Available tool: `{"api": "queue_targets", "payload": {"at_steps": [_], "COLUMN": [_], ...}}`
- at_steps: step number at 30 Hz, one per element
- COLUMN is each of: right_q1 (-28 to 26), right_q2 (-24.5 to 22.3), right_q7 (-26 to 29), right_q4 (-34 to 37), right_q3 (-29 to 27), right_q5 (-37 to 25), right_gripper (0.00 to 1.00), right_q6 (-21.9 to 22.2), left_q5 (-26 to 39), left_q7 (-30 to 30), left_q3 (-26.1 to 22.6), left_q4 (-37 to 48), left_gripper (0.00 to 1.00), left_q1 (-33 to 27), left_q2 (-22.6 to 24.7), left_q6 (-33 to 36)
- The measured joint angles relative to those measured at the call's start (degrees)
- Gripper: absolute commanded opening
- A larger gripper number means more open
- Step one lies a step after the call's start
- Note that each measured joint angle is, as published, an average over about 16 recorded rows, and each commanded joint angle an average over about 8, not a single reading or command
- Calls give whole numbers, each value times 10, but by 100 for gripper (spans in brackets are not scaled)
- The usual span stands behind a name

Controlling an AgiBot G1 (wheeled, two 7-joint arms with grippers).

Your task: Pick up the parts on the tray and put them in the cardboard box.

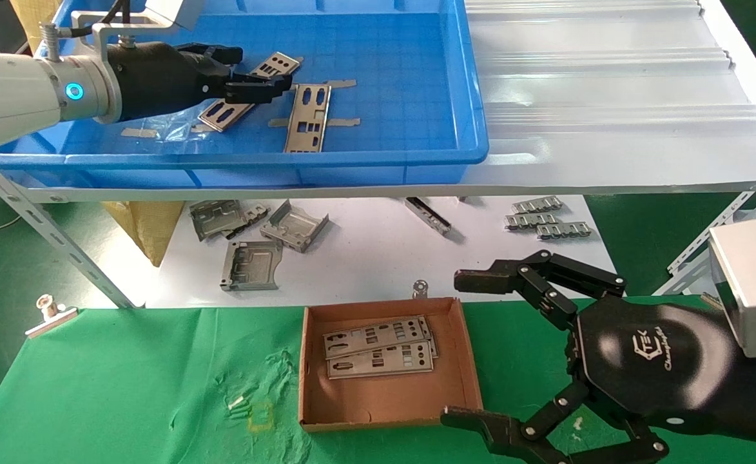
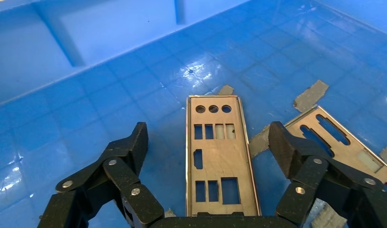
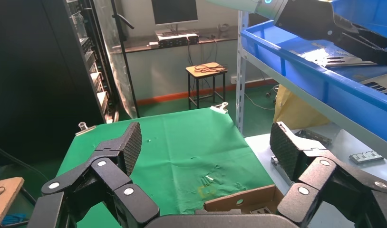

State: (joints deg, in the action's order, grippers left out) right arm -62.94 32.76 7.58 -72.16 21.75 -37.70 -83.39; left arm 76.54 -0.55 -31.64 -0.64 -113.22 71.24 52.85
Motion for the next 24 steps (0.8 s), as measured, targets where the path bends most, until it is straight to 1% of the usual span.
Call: {"api": "queue_targets", "payload": {"at_steps": [15,24], "right_q1": [0,0], "right_q2": [0,0], "right_q7": [0,0], "right_q4": [0,0], "right_q3": [0,0], "right_q5": [0,0], "right_gripper": [100,100], "right_q6": [0,0], "left_q5": [14,19], "left_q7": [7,5], "left_q3": [-10,-14], "left_q4": [3,5], "left_gripper": [0,0], "left_q1": [-9,-13], "left_q2": [-5,-4], "left_q6": [27,25]}}
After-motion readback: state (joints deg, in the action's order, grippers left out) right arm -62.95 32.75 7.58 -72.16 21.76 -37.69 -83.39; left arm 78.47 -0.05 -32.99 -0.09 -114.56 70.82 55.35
